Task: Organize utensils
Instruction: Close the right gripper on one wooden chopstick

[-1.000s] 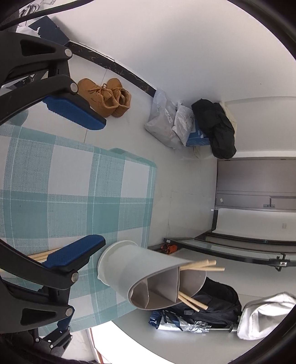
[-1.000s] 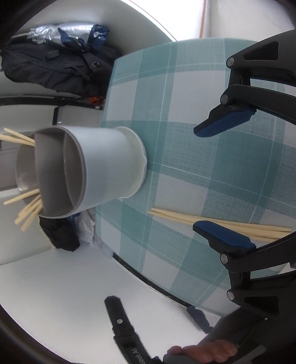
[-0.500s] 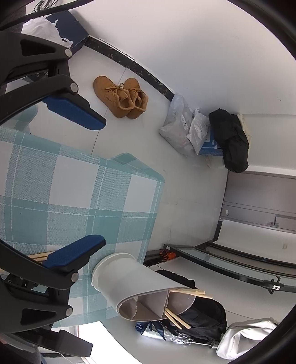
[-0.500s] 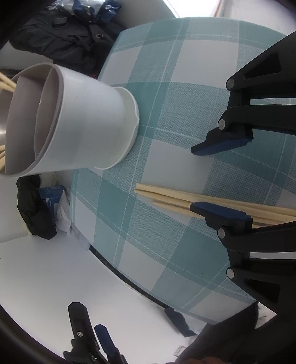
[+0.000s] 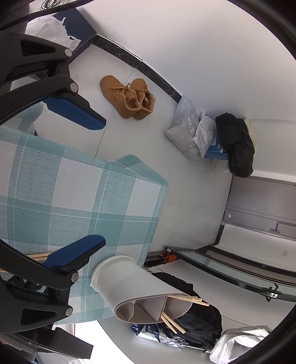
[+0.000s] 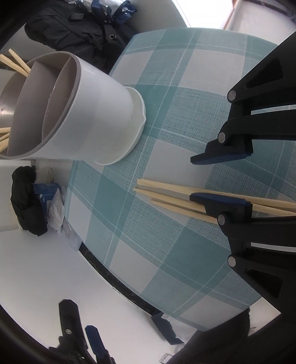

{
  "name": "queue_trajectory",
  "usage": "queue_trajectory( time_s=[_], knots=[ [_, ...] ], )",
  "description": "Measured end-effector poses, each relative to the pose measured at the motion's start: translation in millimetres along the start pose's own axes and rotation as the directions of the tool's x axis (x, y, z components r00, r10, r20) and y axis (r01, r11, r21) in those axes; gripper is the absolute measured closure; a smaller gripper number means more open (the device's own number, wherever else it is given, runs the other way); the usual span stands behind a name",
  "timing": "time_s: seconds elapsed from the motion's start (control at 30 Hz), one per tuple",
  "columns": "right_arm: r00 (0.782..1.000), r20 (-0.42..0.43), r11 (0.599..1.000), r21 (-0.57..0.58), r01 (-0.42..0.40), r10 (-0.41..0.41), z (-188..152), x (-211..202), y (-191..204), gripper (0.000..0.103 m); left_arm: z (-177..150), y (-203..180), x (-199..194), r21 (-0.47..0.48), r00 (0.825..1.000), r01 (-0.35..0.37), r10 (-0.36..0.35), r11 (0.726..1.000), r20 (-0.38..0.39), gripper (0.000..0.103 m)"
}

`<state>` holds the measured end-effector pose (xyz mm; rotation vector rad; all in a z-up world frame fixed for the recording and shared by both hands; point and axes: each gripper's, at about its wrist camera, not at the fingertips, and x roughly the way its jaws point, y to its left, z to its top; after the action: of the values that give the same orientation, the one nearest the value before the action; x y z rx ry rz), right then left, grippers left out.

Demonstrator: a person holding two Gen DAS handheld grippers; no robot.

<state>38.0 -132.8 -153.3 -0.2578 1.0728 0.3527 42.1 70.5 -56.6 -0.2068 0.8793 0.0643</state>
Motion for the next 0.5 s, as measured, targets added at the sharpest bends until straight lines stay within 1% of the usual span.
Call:
queue_trajectory(
  time_s=[0.13,0.2,0.3,0.4,0.47,0.5],
  knots=[
    [0.999,-0.033,0.999,0.023,0.023,-0.023,4,8,-7,0.079,0,3,0,-0.005,1.0,0.0,0.0,1.0,-0.004,0.012],
    [0.999,-0.033,0.999,0.037,0.021,-0.019,4,7,-8,0.08,0,4,0,-0.012,1.0,0.002,-0.002,1.0,-0.008,0.012],
    [0.999,0.017,0.996,0.068,-0.05,0.049,8,-2,-7,0.08,1,6,0,-0.022,1.0,0.005,-0.005,1.0,-0.013,0.012],
    [0.998,0.044,0.998,0.033,-0.052,0.05,18,-2,3,0.08,2,8,2,-0.032,1.0,0.004,-0.005,0.999,-0.019,0.012],
    [0.998,0.04,0.999,-0.001,-0.039,0.039,26,4,10,0.08,1,10,3,-0.04,1.0,0.003,-0.004,0.999,-0.028,0.012],
    [0.999,0.025,1.0,-0.011,-0.028,0.028,31,10,13,0.08,1,11,3,-0.043,1.0,0.002,-0.003,0.999,-0.031,0.012]
  ],
)
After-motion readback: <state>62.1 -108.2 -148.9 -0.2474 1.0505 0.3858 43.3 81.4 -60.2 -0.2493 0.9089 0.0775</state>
